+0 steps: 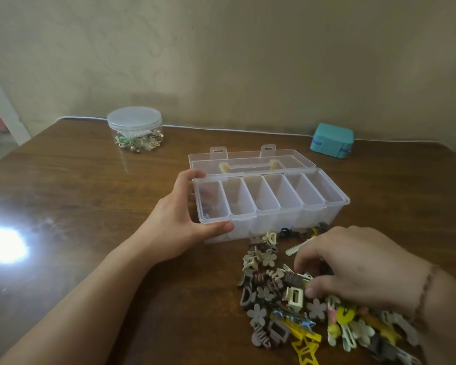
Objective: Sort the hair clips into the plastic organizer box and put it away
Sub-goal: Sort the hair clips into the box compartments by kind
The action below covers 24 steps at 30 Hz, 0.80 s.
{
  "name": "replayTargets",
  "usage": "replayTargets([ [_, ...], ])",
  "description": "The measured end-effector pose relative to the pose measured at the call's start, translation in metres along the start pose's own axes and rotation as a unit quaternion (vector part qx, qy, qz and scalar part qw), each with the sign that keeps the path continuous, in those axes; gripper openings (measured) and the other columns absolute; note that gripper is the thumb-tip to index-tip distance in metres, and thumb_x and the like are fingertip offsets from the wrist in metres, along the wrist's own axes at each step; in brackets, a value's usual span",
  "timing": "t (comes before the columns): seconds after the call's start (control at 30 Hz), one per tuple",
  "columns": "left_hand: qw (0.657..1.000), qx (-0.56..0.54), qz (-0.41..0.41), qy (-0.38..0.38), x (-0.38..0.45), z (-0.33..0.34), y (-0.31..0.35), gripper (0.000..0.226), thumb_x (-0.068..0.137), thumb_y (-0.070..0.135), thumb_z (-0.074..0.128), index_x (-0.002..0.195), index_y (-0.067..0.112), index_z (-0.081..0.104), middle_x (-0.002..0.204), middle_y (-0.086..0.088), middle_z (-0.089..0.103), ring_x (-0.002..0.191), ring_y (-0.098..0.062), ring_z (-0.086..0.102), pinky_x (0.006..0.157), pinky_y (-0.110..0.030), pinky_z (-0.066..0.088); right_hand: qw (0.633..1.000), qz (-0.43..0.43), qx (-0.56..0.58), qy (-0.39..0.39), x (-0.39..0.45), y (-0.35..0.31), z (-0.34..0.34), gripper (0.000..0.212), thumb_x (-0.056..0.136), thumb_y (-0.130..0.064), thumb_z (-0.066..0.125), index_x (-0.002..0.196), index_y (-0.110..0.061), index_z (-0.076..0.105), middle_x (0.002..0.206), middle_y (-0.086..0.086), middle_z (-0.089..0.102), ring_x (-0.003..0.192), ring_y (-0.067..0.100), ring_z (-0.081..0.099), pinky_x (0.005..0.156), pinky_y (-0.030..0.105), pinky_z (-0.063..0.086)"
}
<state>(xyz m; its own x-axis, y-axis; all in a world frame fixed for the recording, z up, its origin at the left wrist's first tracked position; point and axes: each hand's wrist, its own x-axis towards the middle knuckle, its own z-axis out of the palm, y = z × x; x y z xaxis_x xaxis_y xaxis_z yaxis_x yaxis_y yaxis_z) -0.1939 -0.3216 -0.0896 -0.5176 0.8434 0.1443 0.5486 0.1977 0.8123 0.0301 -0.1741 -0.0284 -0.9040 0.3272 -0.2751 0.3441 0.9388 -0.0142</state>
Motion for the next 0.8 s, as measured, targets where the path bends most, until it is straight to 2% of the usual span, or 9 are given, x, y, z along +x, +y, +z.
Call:
replayTargets([
  [0.1,1.000,-0.004,0.003,-0.001,0.000,-0.001,0.000,0.093,0.053,0.070,0.075,0.129,0.050,0.024,0.122,0.024,0.049,0.107,0.012,0.051,0.086,-0.011,0.039,1.000,0.015,0.028,0.000,0.003,0.001,0.000,0.031,0.075,-0.059,0.068,0.102,-0.044,0.061,0.085,-0.025,0.063,0.082,-0.006,0.054,0.073,0.020,0.045],
  [0.2,1.000,-0.003,0.004,-0.002,0.000,-0.001,-0.002,0.094,0.054,0.069,0.076,0.130,0.049,0.024,0.127,0.021,0.049,0.114,0.003,0.051,0.090,-0.015,0.040,0.995,0.031,0.099,-0.001,0.005,0.009,-0.002,0.024,0.072,-0.050,0.076,0.093,-0.044,0.065,0.085,-0.030,0.065,0.085,-0.009,0.058,0.077,0.021,0.049],
  [0.3,1.000,-0.004,0.002,-0.001,0.000,-0.002,-0.001,0.093,0.056,0.066,0.078,0.131,0.049,0.024,0.125,0.022,0.048,0.111,0.004,0.049,0.082,-0.004,0.037,0.978,0.014,0.201,0.053,0.004,0.016,-0.008,0.015,0.076,-0.033,0.078,0.084,-0.040,0.067,0.089,-0.034,0.063,0.082,-0.010,0.060,0.068,0.019,0.050],
  [0.37,1.000,-0.005,0.001,-0.003,0.001,-0.002,-0.002,0.095,0.056,0.065,0.079,0.132,0.048,0.025,0.125,0.022,0.049,0.111,0.003,0.050,0.083,-0.005,0.038,0.947,-0.005,0.306,0.100,0.005,0.011,-0.014,0.015,0.077,-0.024,0.076,0.080,-0.037,0.068,0.086,-0.025,0.067,0.071,-0.001,0.064,0.061,0.018,0.051],
  [0.43,1.000,-0.005,0.001,-0.002,0.001,-0.002,-0.002,0.097,0.055,0.065,0.080,0.133,0.047,0.025,0.126,0.019,0.050,0.114,-0.001,0.052,0.089,-0.013,0.041,0.893,-0.023,0.418,0.163,0.015,-0.002,-0.023,0.015,0.076,-0.020,0.075,0.082,-0.032,0.069,0.087,-0.012,0.071,0.068,0.006,0.067,0.060,0.018,0.054],
  [0.5,1.000,-0.005,0.000,0.002,0.001,-0.002,-0.002,0.099,0.055,0.065,0.081,0.134,0.046,0.025,0.129,0.017,0.051,0.116,-0.003,0.053,0.093,-0.017,0.043,0.853,-0.027,0.467,0.231,0.033,-0.020,-0.031,0.014,0.077,-0.019,0.075,0.086,-0.026,0.068,0.087,-0.006,0.071,0.065,-0.001,0.065,0.054,0.012,0.050],
  [0.6,1.000,-0.005,0.005,0.007,0.001,-0.002,-0.005,0.101,0.054,0.065,0.082,0.136,0.044,0.027,0.135,0.012,0.054,0.120,-0.005,0.054,0.101,-0.027,0.046,0.862,-0.030,0.410,0.297,0.066,-0.045,-0.034,0.014,0.079,-0.021,0.076,0.089,-0.024,0.067,0.083,-0.008,0.070,0.076,-0.005,0.064,0.059,0.007,0.048],
  [0.73,1.000,-0.003,0.006,0.006,0.001,-0.002,-0.007,0.100,0.057,0.066,0.082,0.136,0.045,0.025,0.134,0.012,0.054,0.119,-0.007,0.054,0.096,-0.024,0.044,0.897,-0.013,0.333,0.290,0.093,-0.060,-0.024,0.012,0.082,-0.029,0.072,0.093,-0.031,0.066,0.086,-0.014,0.070,0.079,-0.005,0.065,0.068,0.013,0.049],
  [0.8,1.000,-0.001,0.007,0.008,0.001,-0.001,-0.007,0.099,0.057,0.066,0.082,0.136,0.045,0.026,0.134,0.012,0.054,0.118,-0.007,0.055,0.096,-0.025,0.045,0.905,-0.026,0.277,0.321,0.089,-0.059,-0.022,0.013,0.085,-0.030,0.069,0.098,-0.032,0.067,0.088,-0.017,0.069,0.079,-0.009,0.062,0.070,0.012,0.049],
])
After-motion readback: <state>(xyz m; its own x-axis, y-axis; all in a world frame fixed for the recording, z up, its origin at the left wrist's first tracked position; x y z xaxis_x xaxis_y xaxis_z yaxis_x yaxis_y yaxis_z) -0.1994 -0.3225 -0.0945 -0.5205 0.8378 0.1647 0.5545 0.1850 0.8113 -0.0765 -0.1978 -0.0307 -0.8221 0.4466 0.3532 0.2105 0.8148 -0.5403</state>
